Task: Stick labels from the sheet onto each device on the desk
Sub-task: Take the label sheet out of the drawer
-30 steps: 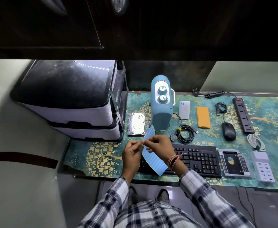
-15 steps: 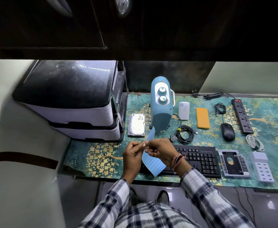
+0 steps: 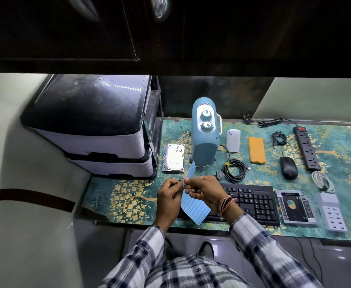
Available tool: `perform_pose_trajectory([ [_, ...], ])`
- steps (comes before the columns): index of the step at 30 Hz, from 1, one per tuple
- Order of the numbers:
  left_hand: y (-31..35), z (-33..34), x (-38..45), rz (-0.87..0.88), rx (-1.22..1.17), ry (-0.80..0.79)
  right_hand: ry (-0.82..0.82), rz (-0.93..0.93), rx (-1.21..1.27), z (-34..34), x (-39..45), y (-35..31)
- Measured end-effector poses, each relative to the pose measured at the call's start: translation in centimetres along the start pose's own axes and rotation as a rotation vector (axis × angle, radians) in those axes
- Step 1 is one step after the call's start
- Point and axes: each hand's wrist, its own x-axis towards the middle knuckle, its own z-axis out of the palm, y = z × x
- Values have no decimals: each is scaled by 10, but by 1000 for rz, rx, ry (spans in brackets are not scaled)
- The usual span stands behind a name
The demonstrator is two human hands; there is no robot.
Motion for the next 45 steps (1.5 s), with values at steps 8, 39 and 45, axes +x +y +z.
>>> perform_pose_trajectory([
  [8, 3, -3, 0, -4, -48, -39, -29, -2, 26, -4, 2, -1],
  [39, 1, -3, 5, -251, -307, -16, 101, -545, -639, -7, 8, 1],
  [45, -3, -3, 7, -442, -470, 59, 162, -336, -240, -20, 4, 0],
])
